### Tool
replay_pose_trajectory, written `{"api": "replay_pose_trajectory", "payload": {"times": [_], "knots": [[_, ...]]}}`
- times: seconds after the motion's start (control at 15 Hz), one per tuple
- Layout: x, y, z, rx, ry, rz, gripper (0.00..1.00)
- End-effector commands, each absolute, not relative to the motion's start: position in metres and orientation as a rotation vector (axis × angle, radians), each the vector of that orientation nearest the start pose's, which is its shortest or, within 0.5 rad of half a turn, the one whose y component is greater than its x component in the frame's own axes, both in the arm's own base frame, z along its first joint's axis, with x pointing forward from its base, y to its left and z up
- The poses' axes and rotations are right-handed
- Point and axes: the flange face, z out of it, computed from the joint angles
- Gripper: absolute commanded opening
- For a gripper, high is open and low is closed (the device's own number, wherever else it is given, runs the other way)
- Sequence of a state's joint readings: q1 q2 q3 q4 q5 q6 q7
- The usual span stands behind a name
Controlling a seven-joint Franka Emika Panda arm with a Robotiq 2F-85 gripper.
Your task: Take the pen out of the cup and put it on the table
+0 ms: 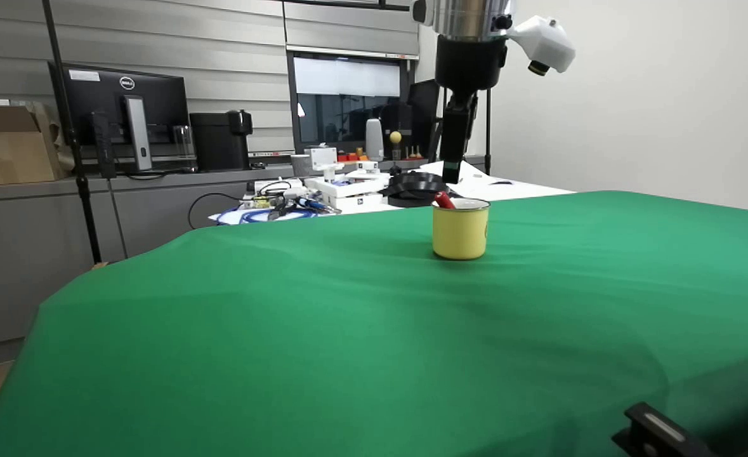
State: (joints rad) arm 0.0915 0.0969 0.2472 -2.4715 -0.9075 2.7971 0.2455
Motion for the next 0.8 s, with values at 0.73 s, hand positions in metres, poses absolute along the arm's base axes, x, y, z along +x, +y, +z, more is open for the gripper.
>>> {"api": "replay_pose_trajectory", "payload": {"times": [0.73], "knots": [[0.464, 0.202, 0.245, -3.042, -1.487, -0.614, 1.00]]}}
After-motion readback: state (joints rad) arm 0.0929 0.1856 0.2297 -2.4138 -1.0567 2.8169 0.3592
